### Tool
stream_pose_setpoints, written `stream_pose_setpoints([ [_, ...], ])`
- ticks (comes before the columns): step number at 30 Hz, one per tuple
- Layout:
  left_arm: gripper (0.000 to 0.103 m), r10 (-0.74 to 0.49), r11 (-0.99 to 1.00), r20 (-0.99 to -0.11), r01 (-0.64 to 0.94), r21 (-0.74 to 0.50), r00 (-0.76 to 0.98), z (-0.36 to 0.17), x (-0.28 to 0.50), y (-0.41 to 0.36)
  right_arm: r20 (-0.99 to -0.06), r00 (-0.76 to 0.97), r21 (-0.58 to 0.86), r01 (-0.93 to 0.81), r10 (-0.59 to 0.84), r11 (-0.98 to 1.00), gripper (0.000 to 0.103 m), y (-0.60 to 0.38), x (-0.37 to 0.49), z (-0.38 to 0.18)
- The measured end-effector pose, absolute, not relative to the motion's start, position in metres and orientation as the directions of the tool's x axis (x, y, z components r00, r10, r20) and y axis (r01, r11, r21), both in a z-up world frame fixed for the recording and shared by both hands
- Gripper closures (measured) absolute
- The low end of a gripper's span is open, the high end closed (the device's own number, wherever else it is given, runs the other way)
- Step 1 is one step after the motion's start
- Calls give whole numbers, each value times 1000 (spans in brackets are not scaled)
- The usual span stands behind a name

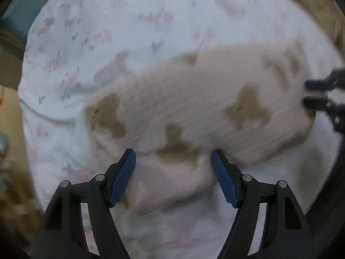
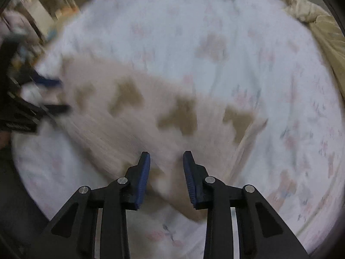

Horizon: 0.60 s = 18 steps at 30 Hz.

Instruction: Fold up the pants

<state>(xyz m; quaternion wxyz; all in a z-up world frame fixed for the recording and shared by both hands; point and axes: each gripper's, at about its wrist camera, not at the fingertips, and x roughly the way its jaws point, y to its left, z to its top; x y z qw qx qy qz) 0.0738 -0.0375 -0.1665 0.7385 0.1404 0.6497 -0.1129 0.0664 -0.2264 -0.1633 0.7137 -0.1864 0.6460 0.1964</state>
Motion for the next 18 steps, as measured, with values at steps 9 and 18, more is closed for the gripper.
stream_pose_setpoints([
  [9, 31, 22, 994, -969, 97, 48, 248, -127, 74, 24, -947, 266, 131, -191, 180, 973, 66, -301, 97, -99],
  [18, 33, -133, 942, -936, -253, -221, 326, -133, 86, 75, -935, 234, 282, 32, 267, 959, 62, -337, 142, -126],
])
